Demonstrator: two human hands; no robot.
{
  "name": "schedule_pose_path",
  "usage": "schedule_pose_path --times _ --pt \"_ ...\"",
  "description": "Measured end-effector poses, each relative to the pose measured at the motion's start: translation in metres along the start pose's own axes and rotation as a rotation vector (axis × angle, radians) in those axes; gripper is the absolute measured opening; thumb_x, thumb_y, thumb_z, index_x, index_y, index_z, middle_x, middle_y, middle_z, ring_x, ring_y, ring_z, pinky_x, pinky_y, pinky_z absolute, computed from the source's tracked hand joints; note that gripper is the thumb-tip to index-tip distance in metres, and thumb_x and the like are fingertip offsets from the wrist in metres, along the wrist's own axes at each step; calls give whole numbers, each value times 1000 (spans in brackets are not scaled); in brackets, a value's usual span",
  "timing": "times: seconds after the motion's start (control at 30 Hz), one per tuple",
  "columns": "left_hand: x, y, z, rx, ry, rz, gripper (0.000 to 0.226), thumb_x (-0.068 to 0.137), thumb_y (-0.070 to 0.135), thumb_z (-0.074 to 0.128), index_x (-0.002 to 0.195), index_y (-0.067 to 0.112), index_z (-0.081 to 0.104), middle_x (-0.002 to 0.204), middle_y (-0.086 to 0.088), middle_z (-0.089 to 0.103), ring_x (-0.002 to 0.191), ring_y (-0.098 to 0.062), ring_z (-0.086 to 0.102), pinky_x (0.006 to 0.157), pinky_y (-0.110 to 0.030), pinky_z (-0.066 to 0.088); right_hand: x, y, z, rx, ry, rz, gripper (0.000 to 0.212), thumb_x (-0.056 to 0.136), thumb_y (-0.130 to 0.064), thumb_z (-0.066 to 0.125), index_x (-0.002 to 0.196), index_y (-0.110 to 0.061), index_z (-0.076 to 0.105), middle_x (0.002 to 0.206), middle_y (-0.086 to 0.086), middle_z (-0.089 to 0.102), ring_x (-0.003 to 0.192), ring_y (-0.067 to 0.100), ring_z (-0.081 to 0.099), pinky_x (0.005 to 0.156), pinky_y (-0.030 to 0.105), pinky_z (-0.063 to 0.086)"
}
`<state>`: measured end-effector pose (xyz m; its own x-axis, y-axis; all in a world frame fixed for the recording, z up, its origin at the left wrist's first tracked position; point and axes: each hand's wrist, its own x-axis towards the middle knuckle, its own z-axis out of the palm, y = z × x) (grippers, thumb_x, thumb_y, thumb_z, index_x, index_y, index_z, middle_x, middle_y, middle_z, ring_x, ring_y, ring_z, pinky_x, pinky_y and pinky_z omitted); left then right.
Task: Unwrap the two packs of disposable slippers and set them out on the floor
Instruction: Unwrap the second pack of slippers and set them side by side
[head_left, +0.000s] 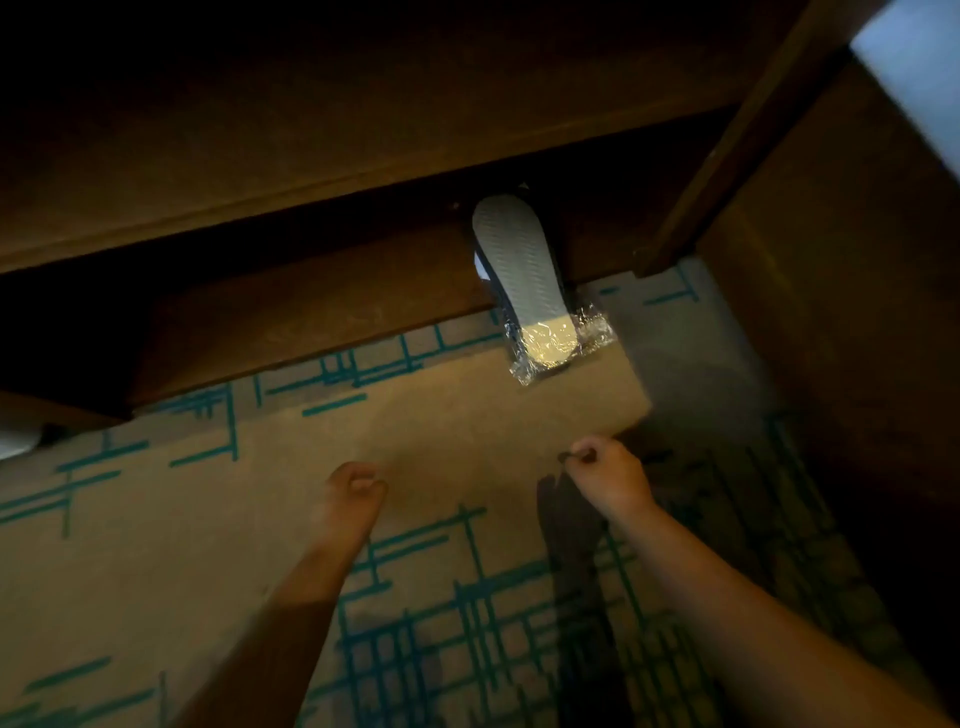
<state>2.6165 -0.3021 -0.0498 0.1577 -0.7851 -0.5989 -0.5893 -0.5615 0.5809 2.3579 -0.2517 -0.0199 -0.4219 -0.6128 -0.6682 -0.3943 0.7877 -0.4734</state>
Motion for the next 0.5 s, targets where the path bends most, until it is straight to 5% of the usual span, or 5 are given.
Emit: schedule_pose_path --times 0.17,0.33,0.5 --pt "22 4 19 260 100 264 35 81 20 58 115 16 55 111 -8 60 100 -32 61 83 -38 50 36 -14 4 -28 221 -183 24 88 -17 58 111 -12 60 108 8 65 94 18 60 76 26 45" --pt "24 -17 43 659 266 494 52 77 37 53 123 13 52 126 -17 53 113 -39 50 90 -51 44 55 -23 4 -229 413 -375 40 84 -18 62 124 -17 54 121 9 51 114 24 50 89 37 49" --pt "27 -39 55 740 188 512 73 81 53 25 146 21 15 157 -5 10 144 -24 0 114 -54 0 74 -26 4 -624 546 -633 61 74 -20 72 129 -19 48 135 12 46 127 31 40 100 47 38"
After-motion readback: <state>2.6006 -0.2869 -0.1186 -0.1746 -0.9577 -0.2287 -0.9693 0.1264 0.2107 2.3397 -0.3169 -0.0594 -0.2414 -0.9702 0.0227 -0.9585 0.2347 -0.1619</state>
